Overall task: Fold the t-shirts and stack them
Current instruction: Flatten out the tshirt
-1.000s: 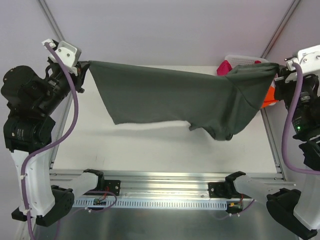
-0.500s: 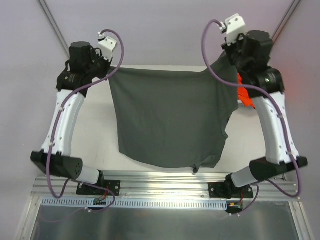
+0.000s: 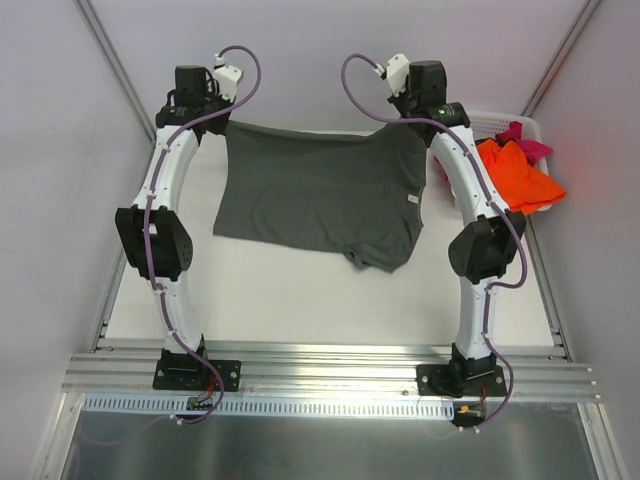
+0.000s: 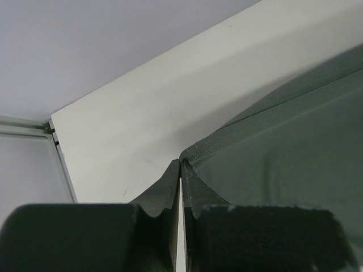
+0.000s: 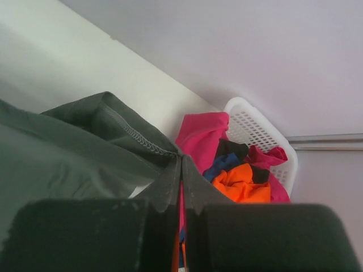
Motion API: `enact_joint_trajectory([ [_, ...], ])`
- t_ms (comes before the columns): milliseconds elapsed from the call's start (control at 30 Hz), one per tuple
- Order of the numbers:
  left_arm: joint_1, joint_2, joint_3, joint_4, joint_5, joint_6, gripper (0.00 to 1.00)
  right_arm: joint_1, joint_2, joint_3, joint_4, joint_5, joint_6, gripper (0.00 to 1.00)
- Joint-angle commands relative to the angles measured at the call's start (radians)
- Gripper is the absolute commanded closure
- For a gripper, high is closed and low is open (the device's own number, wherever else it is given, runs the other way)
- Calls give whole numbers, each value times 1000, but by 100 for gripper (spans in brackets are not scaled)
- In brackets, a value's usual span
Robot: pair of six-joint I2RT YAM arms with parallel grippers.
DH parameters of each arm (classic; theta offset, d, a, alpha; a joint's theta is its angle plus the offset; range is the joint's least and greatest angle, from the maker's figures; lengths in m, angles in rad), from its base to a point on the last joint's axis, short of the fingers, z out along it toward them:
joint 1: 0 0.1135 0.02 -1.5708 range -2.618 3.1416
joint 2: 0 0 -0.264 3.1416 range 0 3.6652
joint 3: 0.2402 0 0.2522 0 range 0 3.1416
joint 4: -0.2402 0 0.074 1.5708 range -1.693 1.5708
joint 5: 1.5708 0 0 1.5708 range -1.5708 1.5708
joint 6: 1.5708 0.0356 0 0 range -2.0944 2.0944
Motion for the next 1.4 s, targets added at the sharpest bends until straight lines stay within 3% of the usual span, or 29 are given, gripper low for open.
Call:
enact_joint_trajectory([
  [0, -1, -49, 73, 42, 55, -1, 100, -4, -118, 28, 116, 7, 14, 99],
  [233, -39, -274, -9, 42, 75, -47, 100, 13, -405, -70, 120, 11, 65, 99],
  [467, -120, -659, -223, 43, 46, -33, 100, 70, -794, -242, 80, 47, 48, 99],
  [733, -137, -923, -316, 42, -26, 2, 100, 84, -1043, -218, -69, 7, 99, 99],
  [1100, -136, -965, -336, 45, -95, 31, 100, 35, -1083, -195, -3, -1, 35, 99],
  [1367, -136, -781, -443, 63, -96, 100, 100, 29, -935, -480, 166, -80, 31, 99],
])
